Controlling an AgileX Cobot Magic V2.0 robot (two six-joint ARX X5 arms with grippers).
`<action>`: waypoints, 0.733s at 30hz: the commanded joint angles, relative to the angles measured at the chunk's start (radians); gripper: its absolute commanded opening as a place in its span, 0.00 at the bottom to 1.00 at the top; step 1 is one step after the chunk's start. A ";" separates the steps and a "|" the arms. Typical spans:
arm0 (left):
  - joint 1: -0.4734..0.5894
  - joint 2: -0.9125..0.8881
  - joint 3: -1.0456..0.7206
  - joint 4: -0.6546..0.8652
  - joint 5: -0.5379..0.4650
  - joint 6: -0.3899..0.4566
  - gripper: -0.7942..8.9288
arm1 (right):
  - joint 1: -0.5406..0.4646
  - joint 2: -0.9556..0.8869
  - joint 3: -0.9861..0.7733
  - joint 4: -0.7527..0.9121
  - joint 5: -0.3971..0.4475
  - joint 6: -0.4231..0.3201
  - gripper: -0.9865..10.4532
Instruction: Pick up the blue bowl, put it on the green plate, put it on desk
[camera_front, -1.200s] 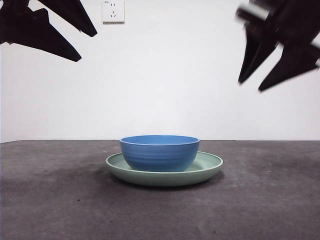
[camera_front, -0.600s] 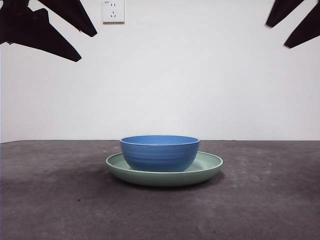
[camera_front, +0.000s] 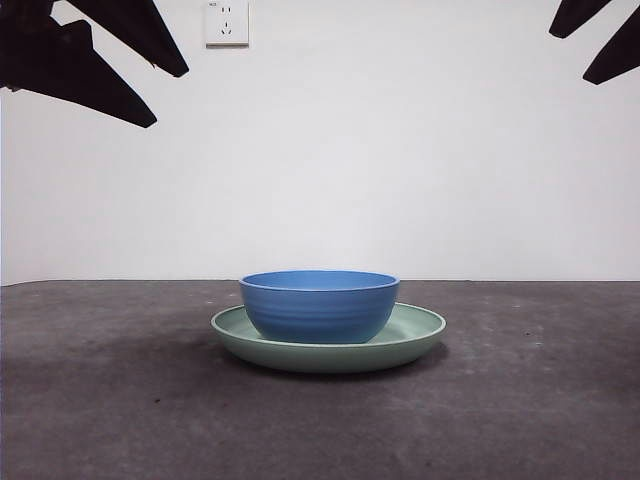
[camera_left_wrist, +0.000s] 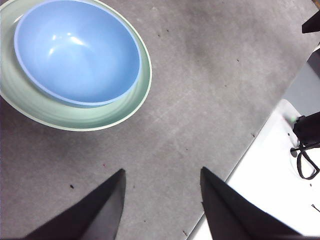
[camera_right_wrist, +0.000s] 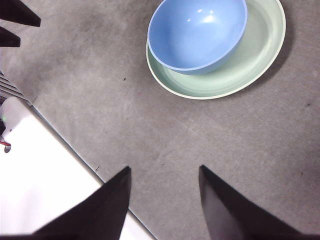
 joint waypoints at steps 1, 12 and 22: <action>-0.005 0.003 0.008 0.007 0.004 0.016 0.33 | 0.007 0.008 0.015 0.006 -0.003 -0.018 0.27; -0.005 0.003 0.008 0.010 0.004 0.016 0.09 | 0.007 0.008 0.015 0.010 -0.003 -0.019 0.09; -0.005 0.003 0.009 0.010 0.004 0.016 0.09 | 0.007 0.008 0.015 0.014 -0.003 -0.019 0.09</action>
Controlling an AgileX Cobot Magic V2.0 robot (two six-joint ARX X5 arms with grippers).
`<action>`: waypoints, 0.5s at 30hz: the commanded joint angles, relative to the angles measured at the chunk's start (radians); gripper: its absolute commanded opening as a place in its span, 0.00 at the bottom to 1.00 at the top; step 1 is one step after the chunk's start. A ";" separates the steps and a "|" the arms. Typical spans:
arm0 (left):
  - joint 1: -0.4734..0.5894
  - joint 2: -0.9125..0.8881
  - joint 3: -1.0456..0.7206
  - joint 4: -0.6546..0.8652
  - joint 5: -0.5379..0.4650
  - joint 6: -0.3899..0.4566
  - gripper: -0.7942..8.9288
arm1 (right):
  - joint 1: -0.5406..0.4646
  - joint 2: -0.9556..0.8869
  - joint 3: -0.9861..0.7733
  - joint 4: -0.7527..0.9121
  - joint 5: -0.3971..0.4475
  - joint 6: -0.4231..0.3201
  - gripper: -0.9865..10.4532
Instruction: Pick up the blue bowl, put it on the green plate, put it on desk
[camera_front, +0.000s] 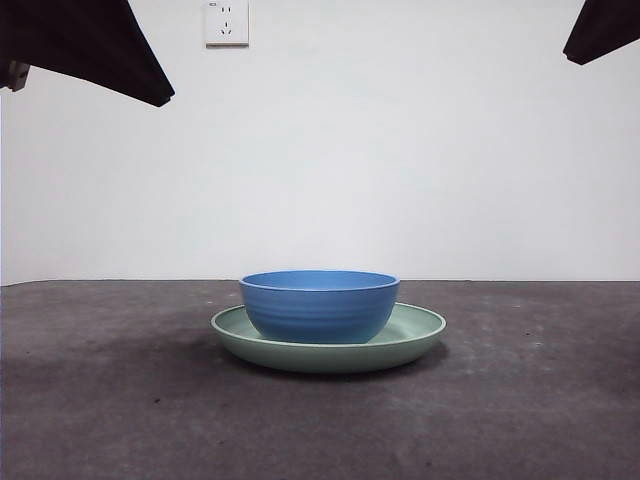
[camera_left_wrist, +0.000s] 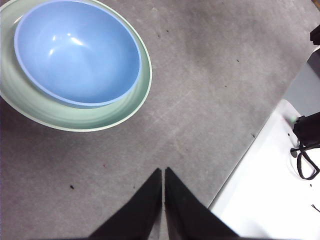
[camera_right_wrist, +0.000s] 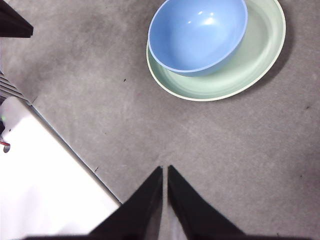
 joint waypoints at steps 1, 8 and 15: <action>-0.005 0.003 0.009 0.008 0.004 0.016 0.09 | 0.006 0.008 0.015 0.009 -0.003 -0.012 0.09; -0.005 0.003 0.009 0.008 0.004 0.016 0.09 | 0.006 0.008 0.015 0.009 -0.003 -0.012 0.09; 0.000 -0.031 0.009 0.008 0.004 0.016 0.09 | 0.006 0.008 0.015 0.009 -0.003 -0.012 0.09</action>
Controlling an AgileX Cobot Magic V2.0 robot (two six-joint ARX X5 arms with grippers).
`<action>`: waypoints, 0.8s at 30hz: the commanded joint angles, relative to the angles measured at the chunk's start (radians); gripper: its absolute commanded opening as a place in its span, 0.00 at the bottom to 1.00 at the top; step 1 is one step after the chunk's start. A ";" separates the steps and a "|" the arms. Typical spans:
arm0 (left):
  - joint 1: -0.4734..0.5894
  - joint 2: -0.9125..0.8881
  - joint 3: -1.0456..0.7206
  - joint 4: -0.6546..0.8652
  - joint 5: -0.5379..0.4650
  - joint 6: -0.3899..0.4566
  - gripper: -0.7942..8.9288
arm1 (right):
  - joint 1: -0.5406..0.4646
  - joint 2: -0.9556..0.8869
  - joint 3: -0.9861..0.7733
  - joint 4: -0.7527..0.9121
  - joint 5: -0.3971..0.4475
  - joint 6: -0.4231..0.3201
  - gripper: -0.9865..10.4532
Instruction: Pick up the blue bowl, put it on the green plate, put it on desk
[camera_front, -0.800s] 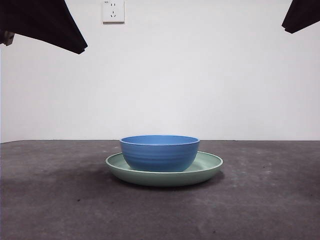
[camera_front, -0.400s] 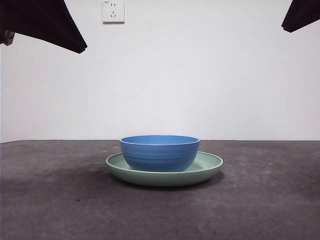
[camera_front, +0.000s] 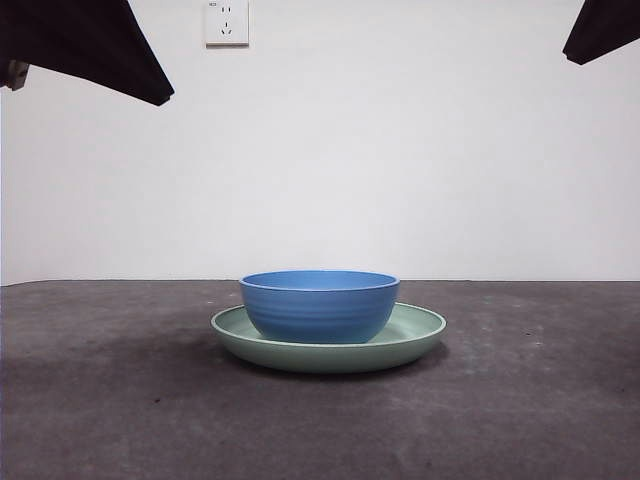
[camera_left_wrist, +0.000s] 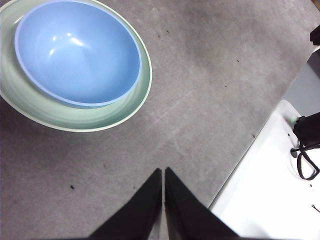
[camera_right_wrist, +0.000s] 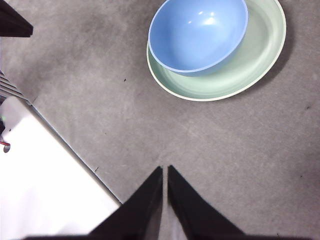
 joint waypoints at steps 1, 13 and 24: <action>0.001 -0.041 0.009 0.016 -0.001 0.024 0.09 | 0.006 0.008 0.015 0.010 -0.003 -0.011 0.09; 0.301 -0.412 -0.099 0.475 -0.146 0.124 0.09 | 0.006 0.008 0.015 0.010 -0.003 -0.011 0.09; 0.497 -0.739 -0.420 0.591 -0.402 0.125 0.09 | 0.006 0.008 0.015 0.010 -0.003 -0.012 0.09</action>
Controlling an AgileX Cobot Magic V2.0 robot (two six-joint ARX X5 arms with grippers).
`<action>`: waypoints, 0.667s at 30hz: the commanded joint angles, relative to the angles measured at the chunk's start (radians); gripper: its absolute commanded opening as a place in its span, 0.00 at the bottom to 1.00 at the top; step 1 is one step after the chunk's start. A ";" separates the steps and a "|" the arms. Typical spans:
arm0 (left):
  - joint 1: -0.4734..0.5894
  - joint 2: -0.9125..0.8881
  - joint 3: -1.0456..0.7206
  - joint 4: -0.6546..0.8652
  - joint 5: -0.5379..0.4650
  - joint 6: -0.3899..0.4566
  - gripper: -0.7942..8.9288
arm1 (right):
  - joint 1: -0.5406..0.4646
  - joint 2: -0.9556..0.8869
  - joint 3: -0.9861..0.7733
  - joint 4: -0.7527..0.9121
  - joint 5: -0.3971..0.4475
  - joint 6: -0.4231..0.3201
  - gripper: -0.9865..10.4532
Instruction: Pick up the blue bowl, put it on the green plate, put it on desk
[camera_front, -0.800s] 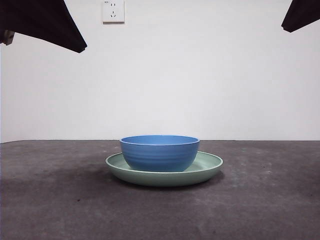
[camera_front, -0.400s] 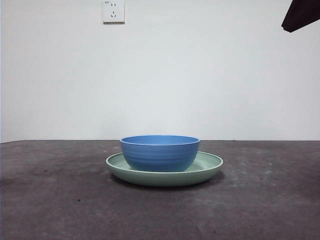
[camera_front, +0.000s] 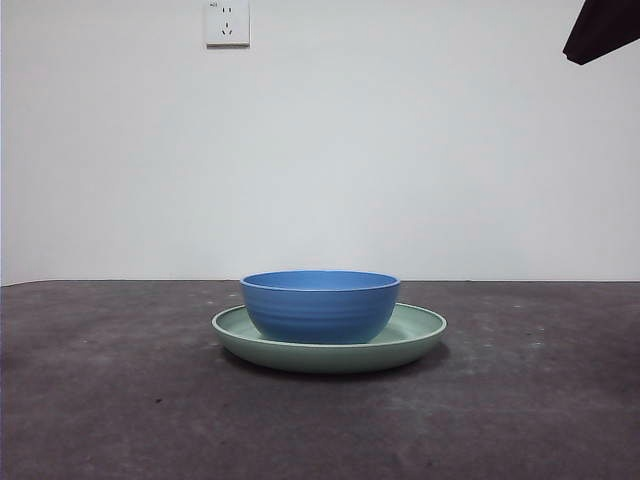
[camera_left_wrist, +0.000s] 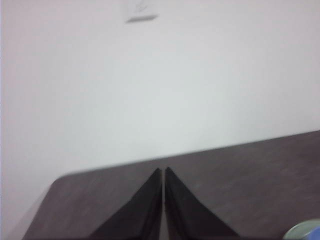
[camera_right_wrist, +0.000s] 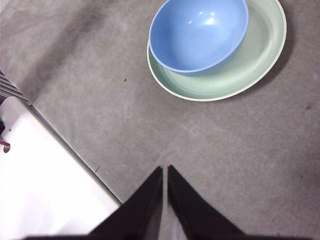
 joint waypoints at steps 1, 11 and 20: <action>0.019 -0.060 -0.088 0.003 -0.011 0.008 0.09 | 0.006 0.008 0.015 0.010 -0.003 -0.011 0.09; 0.047 -0.254 -0.377 0.003 -0.011 -0.011 0.09 | 0.006 0.008 0.015 0.010 -0.003 -0.011 0.09; 0.047 -0.372 -0.508 -0.005 -0.011 -0.053 0.09 | 0.006 0.008 0.015 0.010 -0.003 -0.011 0.09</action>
